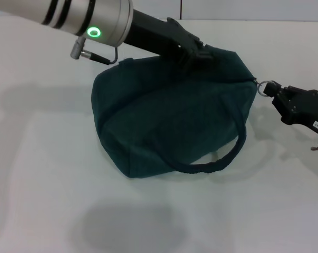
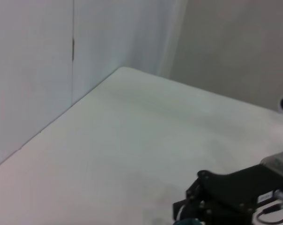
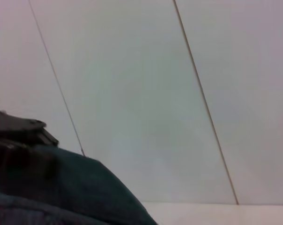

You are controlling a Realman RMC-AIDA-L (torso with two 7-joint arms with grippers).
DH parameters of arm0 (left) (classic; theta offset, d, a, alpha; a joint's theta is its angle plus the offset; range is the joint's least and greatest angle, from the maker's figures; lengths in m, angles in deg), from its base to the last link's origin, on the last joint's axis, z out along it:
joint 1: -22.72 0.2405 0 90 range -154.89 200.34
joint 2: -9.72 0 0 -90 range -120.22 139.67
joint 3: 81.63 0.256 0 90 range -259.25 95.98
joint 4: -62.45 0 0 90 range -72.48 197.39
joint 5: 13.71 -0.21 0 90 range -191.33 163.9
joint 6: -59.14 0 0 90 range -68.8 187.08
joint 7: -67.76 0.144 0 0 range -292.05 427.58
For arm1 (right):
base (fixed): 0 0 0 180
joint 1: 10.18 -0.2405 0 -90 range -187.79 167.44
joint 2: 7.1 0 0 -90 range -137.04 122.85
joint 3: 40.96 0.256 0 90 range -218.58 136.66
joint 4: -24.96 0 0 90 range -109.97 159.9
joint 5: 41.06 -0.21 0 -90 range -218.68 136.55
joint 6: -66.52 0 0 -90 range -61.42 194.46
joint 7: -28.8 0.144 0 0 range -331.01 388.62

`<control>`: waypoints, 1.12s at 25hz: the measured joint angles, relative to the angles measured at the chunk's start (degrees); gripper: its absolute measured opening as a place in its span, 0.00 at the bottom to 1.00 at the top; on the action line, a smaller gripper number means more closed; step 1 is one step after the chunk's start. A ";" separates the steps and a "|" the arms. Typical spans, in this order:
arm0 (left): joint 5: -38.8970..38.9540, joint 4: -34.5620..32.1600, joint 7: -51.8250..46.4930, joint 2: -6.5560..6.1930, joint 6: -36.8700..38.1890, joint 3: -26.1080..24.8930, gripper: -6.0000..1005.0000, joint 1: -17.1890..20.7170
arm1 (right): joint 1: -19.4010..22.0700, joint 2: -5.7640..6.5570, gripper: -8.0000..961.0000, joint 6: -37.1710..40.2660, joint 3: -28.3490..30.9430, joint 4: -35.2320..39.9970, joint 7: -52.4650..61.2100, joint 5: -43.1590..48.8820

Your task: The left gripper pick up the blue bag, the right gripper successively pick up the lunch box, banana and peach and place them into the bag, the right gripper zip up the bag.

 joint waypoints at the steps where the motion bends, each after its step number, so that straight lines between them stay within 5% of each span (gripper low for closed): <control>1: 0.02 -0.01 -0.22 -0.01 0.51 -0.36 0.13 -0.09 | -0.03 -0.02 0.02 -0.35 -0.03 0.00 -0.01 0.02; 18: 0.63 0.94 -1.58 0.09 5.01 -4.45 0.12 -0.62 | 0.05 -0.14 0.07 -1.29 -2.14 -2.95 1.46 -0.08; 23: 7.27 1.00 2.71 0.27 4.70 -6.93 0.11 2.39 | 1.84 0.21 0.11 5.75 -1.28 -3.05 1.68 -0.34; 28: 20.38 1.05 12.51 0.31 4.68 -8.58 0.20 9.56 | 4.06 0.43 0.14 8.38 5.60 -3.04 1.66 -0.46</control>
